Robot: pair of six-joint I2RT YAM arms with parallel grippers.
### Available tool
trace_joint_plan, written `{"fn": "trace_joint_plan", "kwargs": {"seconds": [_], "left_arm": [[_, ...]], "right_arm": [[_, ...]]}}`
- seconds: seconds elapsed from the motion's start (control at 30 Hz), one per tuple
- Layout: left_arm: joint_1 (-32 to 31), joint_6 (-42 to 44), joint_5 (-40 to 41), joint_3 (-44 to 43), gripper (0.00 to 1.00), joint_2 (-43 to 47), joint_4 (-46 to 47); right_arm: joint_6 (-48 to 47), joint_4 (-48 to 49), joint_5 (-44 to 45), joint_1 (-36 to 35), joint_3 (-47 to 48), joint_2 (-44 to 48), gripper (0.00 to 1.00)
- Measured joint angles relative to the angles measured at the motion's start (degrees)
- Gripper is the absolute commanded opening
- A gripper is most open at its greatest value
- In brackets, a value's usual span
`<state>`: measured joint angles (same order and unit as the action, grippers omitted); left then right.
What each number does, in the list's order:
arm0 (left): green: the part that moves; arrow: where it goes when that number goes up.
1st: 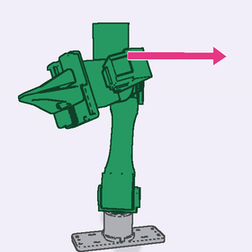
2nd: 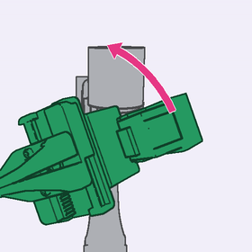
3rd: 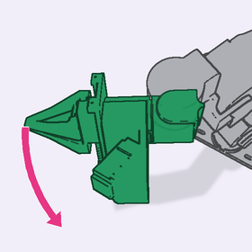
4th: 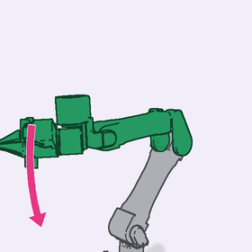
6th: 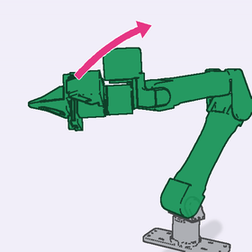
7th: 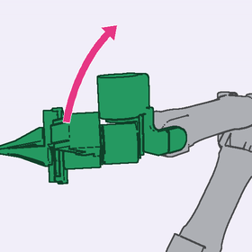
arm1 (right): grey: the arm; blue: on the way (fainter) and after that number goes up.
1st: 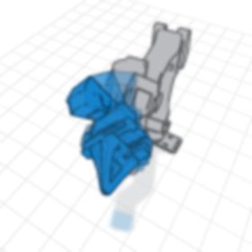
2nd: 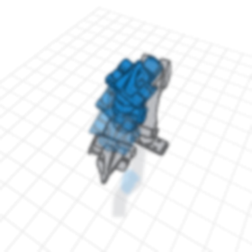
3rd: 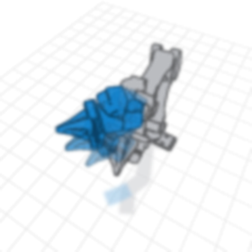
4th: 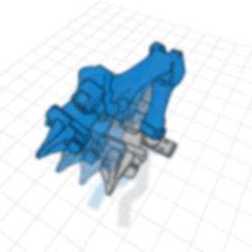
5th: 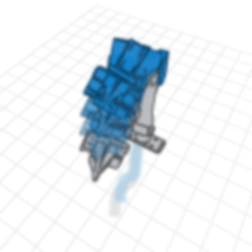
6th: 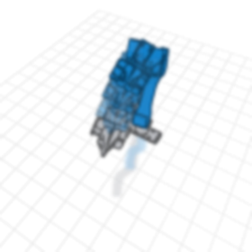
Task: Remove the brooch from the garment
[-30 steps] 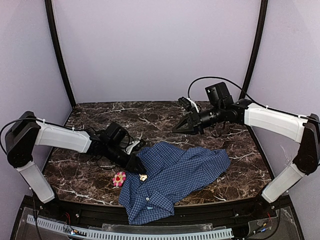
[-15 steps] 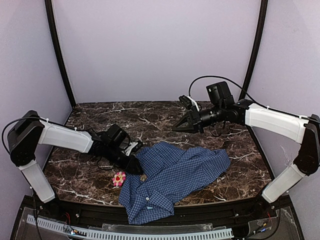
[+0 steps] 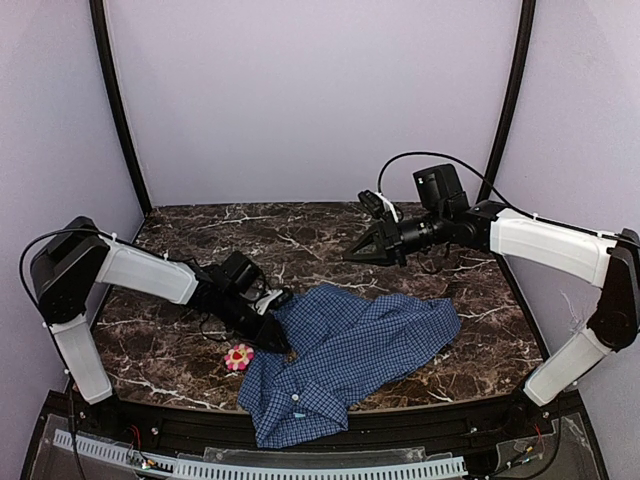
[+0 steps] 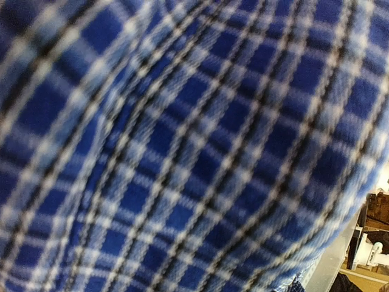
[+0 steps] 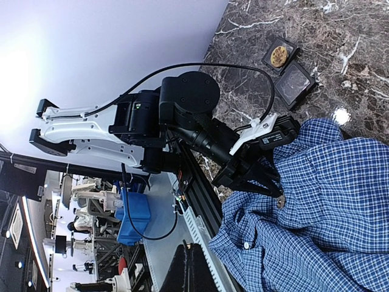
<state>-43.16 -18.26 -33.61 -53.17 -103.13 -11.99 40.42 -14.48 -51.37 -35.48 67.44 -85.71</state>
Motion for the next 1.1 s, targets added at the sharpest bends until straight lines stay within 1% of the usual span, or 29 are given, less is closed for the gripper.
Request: {"fn": "trace_joint_plan", "kwargs": {"seconds": [0.13,0.4,0.53,0.67,0.9,1.1], "left_arm": [[0.0,0.4,-1.9,-0.9,0.25,-1.3,0.4],[0.0,1.8,-4.7,-2.1,0.23,-3.1,0.5],[0.0,2.9,-5.1,-2.2,0.18,-3.3,0.2],[0.0,3.5,-5.7,-2.2,0.15,-3.5,0.0],[0.0,4.1,-7.8,-2.2,0.15,-3.6,0.0],[0.0,4.4,-9.2,-2.2,0.17,-3.6,0.6]], "right_arm": [[0.6,0.4,0.0,0.0,-0.5,0.1,0.00],[1.5,1.7,0.3,0.0,-1.4,0.5,0.00],[2.0,2.2,0.5,0.0,-2.2,1.1,0.00],[2.3,2.8,0.6,0.0,-2.6,1.4,0.00],[2.4,2.9,1.0,0.0,-3.1,2.0,0.00],[3.0,3.0,1.2,0.0,-3.2,2.1,0.00]]}}
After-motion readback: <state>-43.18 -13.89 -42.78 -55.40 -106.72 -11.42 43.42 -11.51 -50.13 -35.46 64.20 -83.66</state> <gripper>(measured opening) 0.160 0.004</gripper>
